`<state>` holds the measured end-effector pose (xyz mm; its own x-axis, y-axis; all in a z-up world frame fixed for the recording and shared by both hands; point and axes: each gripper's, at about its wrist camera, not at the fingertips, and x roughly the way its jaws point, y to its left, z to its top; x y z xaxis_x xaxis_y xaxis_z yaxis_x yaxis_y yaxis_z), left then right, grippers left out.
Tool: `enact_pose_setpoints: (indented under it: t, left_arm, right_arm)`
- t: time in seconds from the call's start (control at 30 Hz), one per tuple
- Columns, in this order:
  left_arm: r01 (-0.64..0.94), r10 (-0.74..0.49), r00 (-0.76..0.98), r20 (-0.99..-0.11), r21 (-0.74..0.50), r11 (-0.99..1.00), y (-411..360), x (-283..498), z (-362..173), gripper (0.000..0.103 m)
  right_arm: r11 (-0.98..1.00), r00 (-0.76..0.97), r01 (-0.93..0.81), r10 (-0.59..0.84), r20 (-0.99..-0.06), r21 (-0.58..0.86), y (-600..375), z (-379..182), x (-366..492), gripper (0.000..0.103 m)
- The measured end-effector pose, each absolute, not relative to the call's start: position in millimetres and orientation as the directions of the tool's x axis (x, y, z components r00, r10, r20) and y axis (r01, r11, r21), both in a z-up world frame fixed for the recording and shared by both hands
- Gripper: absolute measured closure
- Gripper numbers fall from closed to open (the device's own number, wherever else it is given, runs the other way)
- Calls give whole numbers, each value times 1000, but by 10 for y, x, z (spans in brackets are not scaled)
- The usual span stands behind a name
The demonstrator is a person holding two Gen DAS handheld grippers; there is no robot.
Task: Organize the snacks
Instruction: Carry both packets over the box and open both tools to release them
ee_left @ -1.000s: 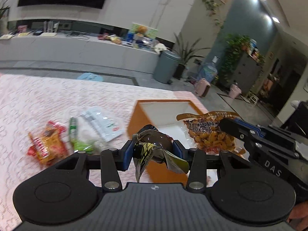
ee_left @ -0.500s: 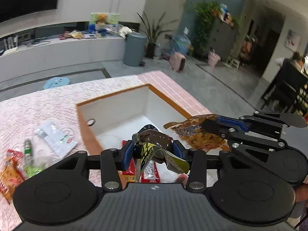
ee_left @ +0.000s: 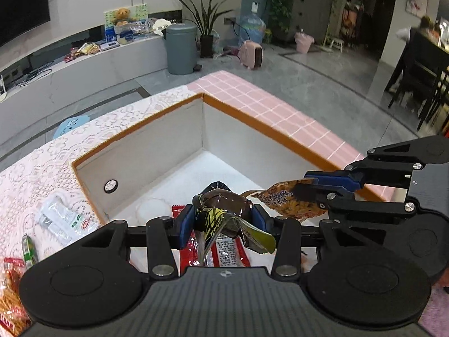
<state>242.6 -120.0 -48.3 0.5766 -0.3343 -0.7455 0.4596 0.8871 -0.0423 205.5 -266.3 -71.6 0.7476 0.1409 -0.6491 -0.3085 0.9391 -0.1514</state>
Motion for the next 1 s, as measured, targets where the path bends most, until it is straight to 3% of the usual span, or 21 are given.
enact_pose_setpoints:
  t: [0.57, 1.0]
  left_arm:
    - [467, -208, 521, -828, 72, 882, -1261, 2560, -702, 52]
    - [501, -188, 529, -827, 127, 856, -1194, 2459, -629, 37]
  right_arm:
    - [921, 666, -356, 133, -734, -156, -2502, -923, 2362, 96]
    - [926, 640, -357, 147, -755, -123, -2442, -845, 2365, 91]
